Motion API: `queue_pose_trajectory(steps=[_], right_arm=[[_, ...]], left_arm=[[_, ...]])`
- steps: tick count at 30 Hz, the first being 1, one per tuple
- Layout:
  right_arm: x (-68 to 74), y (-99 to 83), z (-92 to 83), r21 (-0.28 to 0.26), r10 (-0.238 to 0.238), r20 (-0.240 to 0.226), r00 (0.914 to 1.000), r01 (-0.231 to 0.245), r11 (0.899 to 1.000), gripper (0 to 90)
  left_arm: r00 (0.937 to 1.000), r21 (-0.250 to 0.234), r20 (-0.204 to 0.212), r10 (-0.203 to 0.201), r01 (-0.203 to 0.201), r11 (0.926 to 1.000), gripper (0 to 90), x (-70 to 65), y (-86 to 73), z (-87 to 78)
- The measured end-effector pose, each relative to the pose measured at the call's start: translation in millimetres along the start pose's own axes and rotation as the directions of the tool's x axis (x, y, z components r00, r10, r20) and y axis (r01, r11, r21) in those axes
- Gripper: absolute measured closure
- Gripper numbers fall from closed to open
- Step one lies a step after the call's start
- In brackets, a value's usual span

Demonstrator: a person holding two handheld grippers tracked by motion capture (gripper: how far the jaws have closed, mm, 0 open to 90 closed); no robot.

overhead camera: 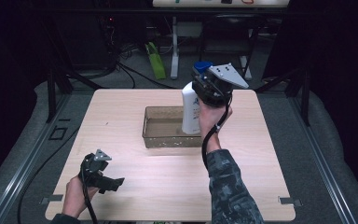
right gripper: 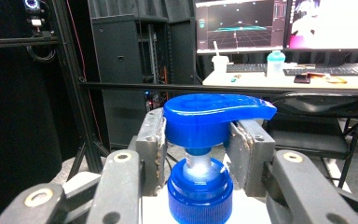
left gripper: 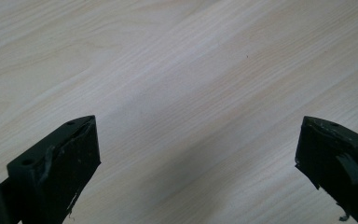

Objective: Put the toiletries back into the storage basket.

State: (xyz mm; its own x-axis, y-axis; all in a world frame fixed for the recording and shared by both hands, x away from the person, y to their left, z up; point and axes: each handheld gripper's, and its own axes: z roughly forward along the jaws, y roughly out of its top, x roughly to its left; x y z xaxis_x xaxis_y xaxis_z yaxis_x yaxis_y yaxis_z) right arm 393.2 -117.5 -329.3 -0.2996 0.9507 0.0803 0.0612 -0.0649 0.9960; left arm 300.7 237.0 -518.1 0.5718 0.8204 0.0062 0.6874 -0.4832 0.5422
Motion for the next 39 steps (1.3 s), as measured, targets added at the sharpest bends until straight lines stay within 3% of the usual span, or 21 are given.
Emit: queue_pose_trajectory(steps=[39], right_arm=[[-4.9, -31.0, 11.4, 0.048, 0.031, 0.014, 0.9994, -0.032, 0.998, 59.0]], left_arm=[[1.0000, 0.006, -0.001, 0.008, -0.008, 1.0000, 0.0, -0.7, -0.2, -0.2]])
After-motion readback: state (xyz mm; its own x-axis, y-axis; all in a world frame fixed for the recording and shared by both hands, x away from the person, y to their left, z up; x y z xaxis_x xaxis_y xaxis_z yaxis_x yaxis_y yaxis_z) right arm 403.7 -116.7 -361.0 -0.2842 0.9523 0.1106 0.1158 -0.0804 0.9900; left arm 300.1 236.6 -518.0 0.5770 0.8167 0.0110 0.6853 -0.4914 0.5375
